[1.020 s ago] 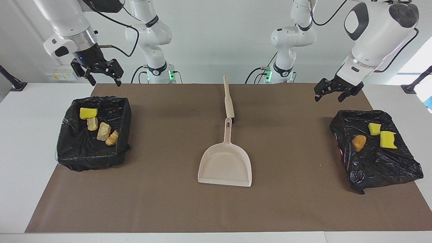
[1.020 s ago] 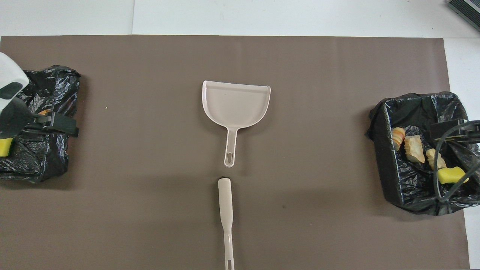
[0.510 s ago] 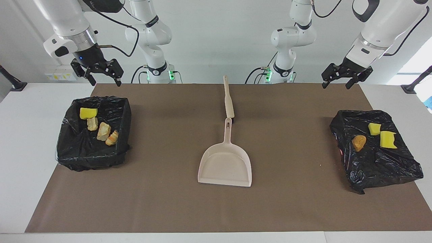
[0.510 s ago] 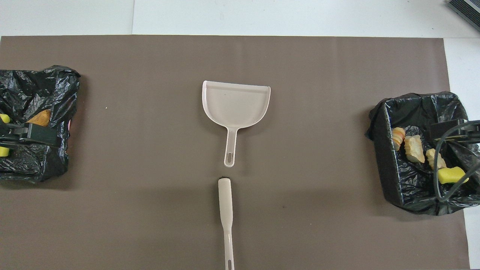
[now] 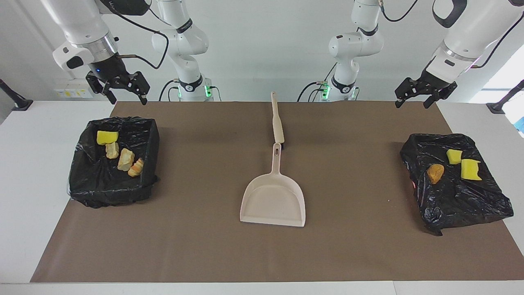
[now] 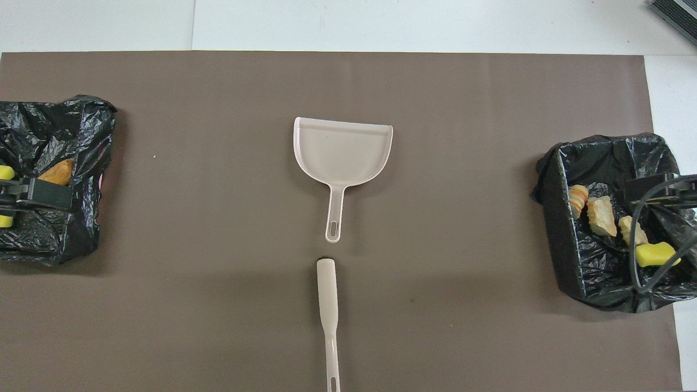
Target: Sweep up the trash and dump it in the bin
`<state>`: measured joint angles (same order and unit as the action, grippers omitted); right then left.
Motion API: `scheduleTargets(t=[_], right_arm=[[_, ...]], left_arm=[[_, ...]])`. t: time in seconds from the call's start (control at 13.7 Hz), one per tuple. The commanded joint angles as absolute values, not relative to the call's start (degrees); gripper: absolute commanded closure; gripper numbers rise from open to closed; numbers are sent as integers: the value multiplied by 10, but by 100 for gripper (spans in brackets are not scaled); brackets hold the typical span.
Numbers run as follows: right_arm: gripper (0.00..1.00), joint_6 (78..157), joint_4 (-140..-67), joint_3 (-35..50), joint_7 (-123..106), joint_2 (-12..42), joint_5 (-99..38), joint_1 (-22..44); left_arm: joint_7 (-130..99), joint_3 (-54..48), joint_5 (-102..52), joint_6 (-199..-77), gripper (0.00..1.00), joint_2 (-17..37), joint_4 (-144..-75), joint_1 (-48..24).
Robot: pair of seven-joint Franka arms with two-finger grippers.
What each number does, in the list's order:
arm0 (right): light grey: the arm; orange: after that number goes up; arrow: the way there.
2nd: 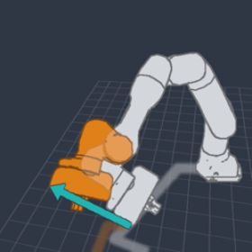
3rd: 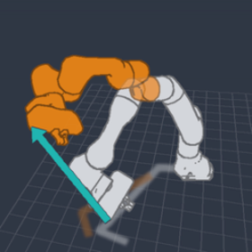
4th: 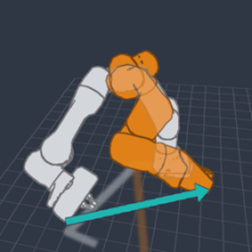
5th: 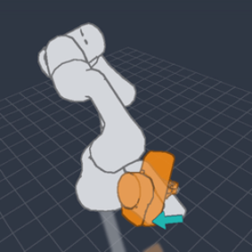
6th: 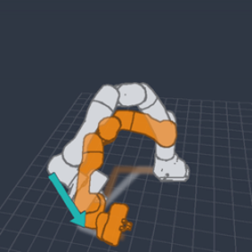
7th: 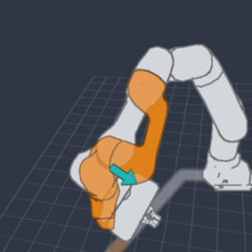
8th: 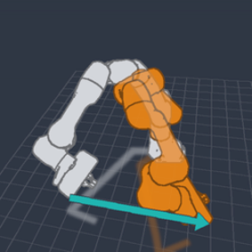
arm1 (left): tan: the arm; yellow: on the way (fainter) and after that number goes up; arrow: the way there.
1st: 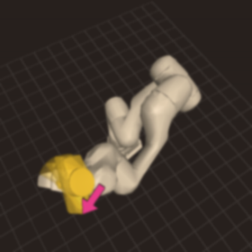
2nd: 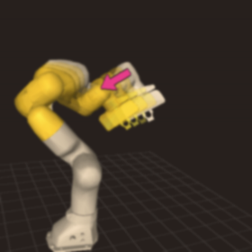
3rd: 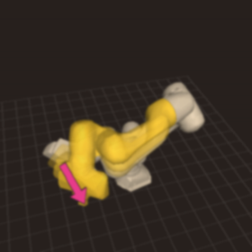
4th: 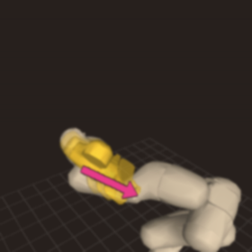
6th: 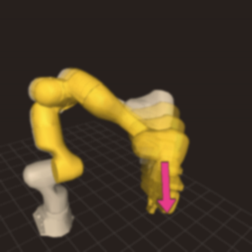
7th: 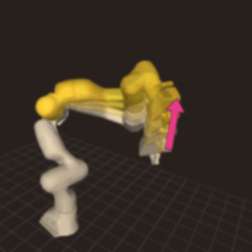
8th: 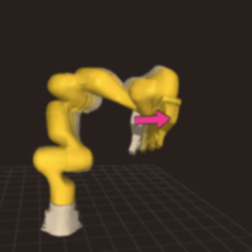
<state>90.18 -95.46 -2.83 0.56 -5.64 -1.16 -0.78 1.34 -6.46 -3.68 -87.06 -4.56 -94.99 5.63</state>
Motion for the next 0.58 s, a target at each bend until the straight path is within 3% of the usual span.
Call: scheduleTargets(t=[0.0,0.51], right_arm=[[0,911,-967,-28,-7,-67,-13,-10],[0,912,-967,-28,-8,-67,-13,-9]], left_arm=[[14,-68,-38,-881,0,-53,-961,54],[14,4,-27,-856,0,-53,-937,-22]])
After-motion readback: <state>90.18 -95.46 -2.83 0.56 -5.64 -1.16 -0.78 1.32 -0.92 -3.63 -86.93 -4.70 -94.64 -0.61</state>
